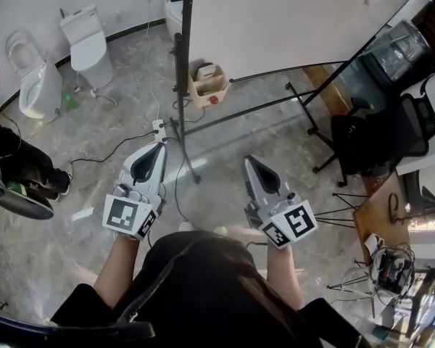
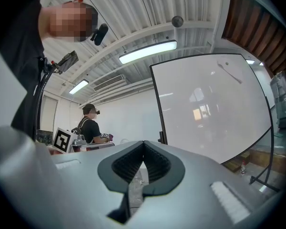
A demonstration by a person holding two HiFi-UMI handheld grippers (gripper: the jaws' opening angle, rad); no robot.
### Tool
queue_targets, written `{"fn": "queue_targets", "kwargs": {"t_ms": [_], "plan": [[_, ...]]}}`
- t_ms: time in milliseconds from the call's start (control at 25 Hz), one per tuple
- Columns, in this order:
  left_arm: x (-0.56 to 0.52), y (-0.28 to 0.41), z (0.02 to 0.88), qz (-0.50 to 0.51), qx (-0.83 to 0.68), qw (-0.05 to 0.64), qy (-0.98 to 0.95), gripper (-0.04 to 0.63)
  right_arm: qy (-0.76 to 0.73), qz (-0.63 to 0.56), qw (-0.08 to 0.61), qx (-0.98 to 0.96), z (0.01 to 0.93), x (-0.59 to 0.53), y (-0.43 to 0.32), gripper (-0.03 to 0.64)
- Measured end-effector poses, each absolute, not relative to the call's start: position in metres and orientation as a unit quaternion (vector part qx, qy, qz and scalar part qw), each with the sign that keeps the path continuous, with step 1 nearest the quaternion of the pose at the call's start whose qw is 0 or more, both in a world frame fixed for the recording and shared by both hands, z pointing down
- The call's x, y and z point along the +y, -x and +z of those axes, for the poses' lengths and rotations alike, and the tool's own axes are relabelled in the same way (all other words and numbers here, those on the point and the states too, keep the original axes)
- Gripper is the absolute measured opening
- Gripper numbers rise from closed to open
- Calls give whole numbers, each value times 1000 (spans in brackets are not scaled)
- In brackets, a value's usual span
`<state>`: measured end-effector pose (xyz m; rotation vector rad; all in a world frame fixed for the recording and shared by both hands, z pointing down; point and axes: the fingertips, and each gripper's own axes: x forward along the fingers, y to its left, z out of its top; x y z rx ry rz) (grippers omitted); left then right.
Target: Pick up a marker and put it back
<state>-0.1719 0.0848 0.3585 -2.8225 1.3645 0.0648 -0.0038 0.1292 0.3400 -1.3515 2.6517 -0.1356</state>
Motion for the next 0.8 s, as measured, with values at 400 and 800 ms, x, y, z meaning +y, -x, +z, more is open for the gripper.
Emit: {"fn": "queue_targets", "kwargs": {"t_ms": [400, 800], "plan": [[86, 200, 367, 15, 427, 0, 904, 5, 467, -54, 79, 879, 349, 135, 29, 9], [77, 202, 381, 14, 433, -20, 901, 3, 470, -62, 72, 877, 356, 130, 25, 9]]}}
